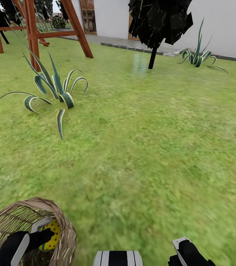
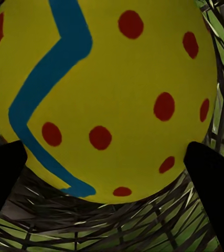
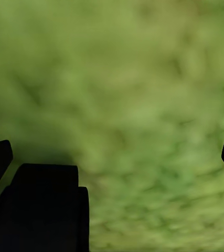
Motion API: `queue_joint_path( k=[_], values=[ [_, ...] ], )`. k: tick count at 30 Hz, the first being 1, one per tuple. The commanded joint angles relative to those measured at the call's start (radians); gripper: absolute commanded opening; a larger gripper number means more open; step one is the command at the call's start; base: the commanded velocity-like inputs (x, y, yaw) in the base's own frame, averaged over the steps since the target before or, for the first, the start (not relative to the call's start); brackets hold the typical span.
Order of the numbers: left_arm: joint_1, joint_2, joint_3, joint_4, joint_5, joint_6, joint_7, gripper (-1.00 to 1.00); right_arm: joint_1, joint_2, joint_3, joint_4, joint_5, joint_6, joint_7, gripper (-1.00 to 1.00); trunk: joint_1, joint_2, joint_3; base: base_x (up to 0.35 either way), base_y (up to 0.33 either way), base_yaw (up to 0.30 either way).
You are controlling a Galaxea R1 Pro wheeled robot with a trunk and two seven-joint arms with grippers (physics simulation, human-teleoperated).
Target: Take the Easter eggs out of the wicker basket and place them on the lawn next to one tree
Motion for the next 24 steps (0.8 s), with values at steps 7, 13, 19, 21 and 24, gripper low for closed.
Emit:
queue_joint_path(
  k=[7, 13, 19, 21, 24],
  values=[
    [0.000, 0.000, 0.004, 0.000, -0.006, 0.005, -0.005, -1.00, 0.000, -0.001, 0.005, -0.001, 0.006, 0.006, 0.001, 1.00, 0.000, 0.000, -0.001, 0.000, 0.000, 0.000],
    [0.000, 0.000, 0.005, 0.003, -0.006, 0.005, -0.005, -1.00, 0.000, -0.001, 0.005, -0.001, 0.007, 0.006, 0.001, 1.00, 0.000, 0.000, -0.001, 0.000, 0.000, 0.000],
    [0.000, -0.002, 0.005, 0.010, -0.009, 0.004, -0.002, -1.00, 0.000, -0.002, 0.005, -0.001, 0.007, 0.006, 0.001, 1.00, 0.000, 0.000, -0.001, 0.000, 0.000, 0.000],
    [0.000, -0.003, 0.005, 0.012, -0.009, 0.004, -0.002, -1.00, 0.000, -0.003, 0.005, -0.001, 0.008, 0.006, 0.001, 1.00, 0.000, 0.000, -0.001, 0.000, 0.000, 0.000],
    [0.000, -0.003, 0.005, 0.013, -0.009, 0.004, -0.002, -1.00, 0.000, -0.003, 0.005, -0.001, 0.010, 0.006, 0.001, 1.00, 0.000, 0.000, -0.001, 0.000, 0.000, 0.000]
  ],
)
